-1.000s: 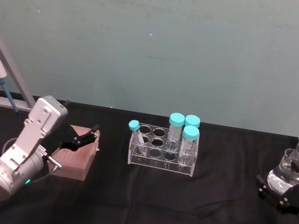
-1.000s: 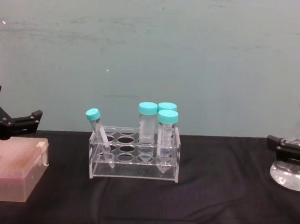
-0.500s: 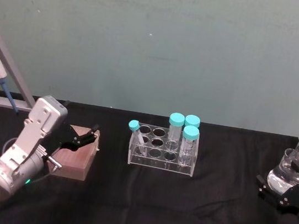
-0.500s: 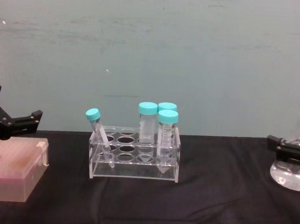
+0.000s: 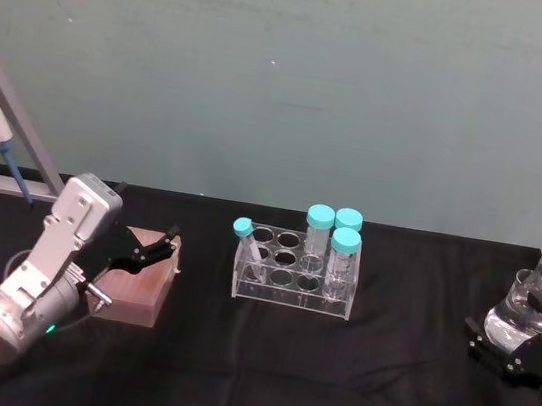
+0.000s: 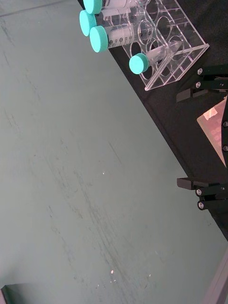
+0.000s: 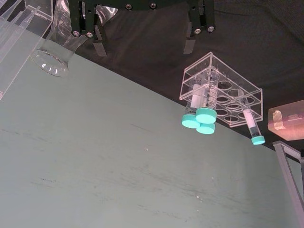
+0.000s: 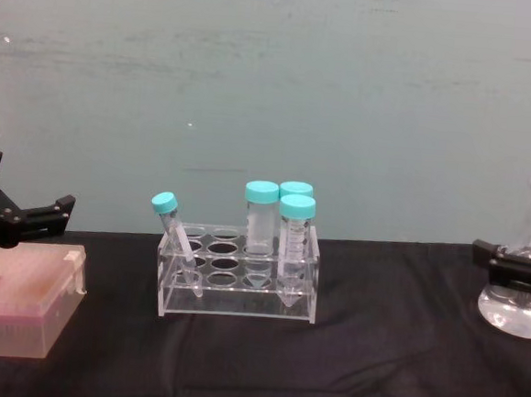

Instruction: Place the experimental apparatus aside using one hand.

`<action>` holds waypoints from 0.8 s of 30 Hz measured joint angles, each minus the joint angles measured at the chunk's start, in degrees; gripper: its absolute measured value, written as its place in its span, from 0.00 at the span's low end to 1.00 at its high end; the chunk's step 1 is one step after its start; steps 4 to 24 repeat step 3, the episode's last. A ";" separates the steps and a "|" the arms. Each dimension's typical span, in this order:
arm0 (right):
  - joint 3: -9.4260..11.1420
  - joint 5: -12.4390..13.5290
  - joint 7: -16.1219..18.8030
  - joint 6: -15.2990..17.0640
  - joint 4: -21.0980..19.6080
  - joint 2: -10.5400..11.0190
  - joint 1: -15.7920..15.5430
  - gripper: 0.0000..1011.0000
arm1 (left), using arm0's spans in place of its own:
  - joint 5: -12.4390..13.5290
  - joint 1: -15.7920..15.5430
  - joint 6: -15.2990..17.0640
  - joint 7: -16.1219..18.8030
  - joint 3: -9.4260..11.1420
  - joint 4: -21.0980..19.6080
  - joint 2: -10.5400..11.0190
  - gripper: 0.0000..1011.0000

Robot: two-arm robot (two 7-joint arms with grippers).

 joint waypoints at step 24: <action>0.00 0.00 0.00 0.00 0.00 0.00 0.00 0.99 | 0.00 0.00 0.00 0.00 0.00 0.00 0.00 0.99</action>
